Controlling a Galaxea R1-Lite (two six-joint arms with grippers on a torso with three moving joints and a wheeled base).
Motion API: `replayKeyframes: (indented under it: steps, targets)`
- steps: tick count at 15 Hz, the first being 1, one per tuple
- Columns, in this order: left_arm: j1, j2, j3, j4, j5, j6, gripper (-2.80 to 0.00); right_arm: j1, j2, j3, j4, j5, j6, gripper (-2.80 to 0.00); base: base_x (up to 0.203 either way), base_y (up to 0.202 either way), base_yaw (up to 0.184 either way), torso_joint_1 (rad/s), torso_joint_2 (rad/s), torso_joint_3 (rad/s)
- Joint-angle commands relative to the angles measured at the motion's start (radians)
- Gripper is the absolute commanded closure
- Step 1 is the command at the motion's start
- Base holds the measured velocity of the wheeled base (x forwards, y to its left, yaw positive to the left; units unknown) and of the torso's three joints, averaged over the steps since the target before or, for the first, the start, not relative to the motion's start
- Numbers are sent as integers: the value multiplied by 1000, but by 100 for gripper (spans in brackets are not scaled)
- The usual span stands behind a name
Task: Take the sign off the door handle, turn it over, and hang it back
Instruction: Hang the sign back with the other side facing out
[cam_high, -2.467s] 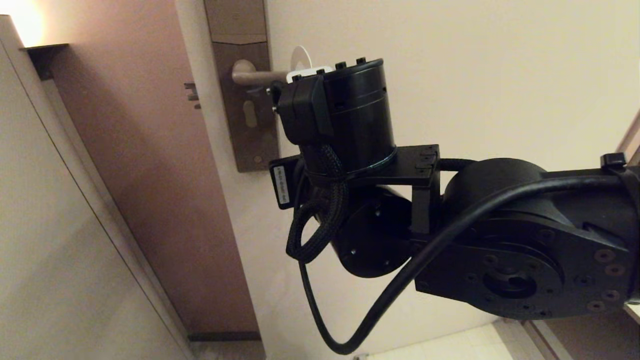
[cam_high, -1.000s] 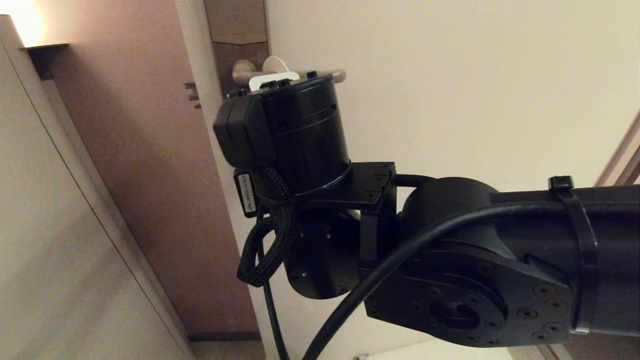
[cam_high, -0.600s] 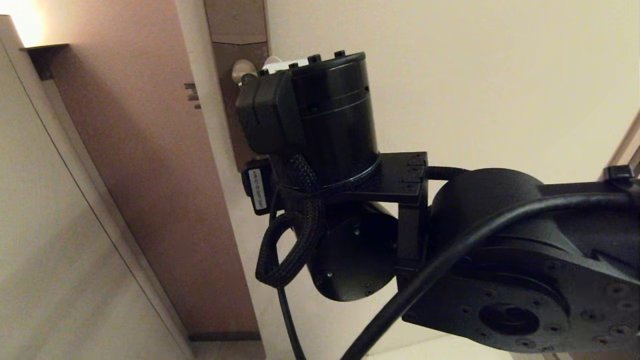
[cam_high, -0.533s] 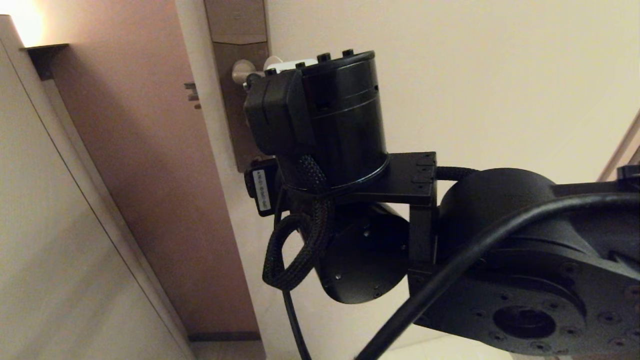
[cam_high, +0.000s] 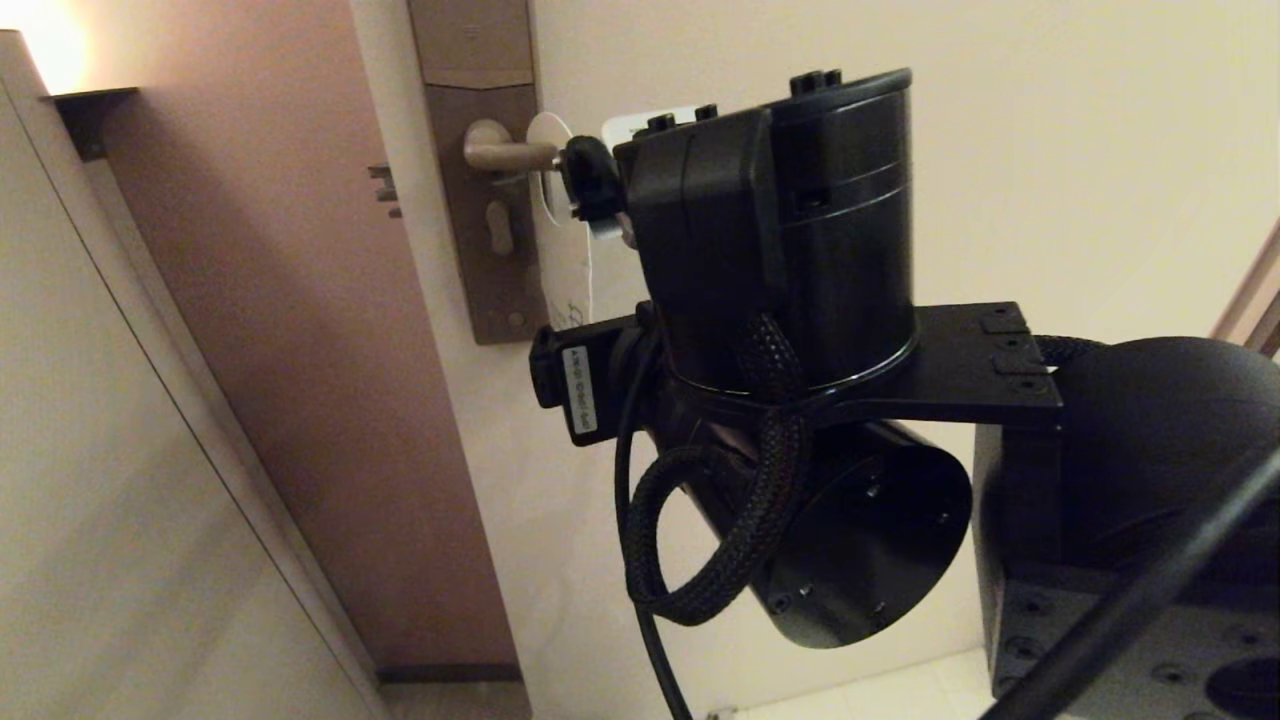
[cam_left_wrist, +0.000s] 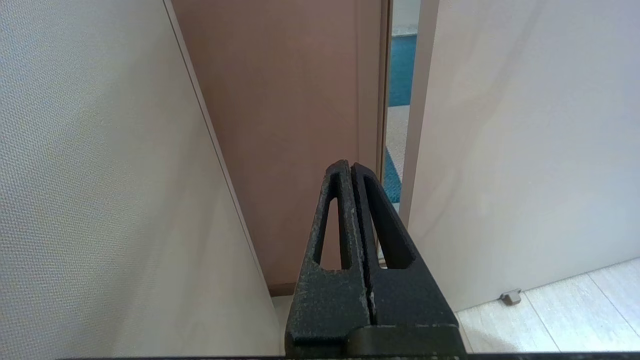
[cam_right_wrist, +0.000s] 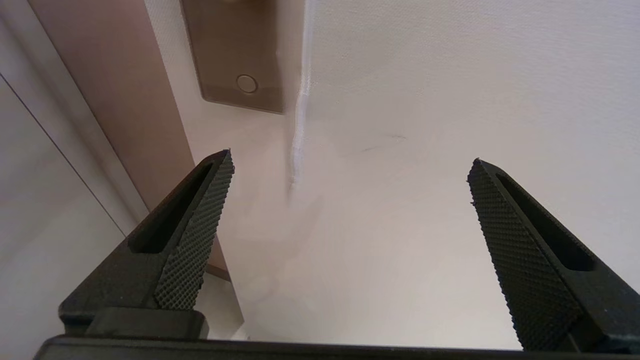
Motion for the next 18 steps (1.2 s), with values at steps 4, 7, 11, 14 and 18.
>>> replayKeyframes:
  steps: [4,7,11,14,18]
  targets:
    - [0,1,0,0,0,0,0,0,-58,64,-7,-6,2,-280,0,0,0,0,0,0]
    - [0,1,0,0,0,0,0,0,-72,71,-7,-8,1,-280,0,0,0,0,0,0]
    - [0,1,0,0,0,0,0,0,-84,89,-10,-8,4,-280,0,0,0,0,0,0]
    - [0,1,0,0,0,0,0,0,-84,92,-12,-8,9,0,0,0,0,0,0,0]
    - [0,1,0,0,0,0,0,0,-79,87,-11,-8,9,0,0,0,0,0,0,0]
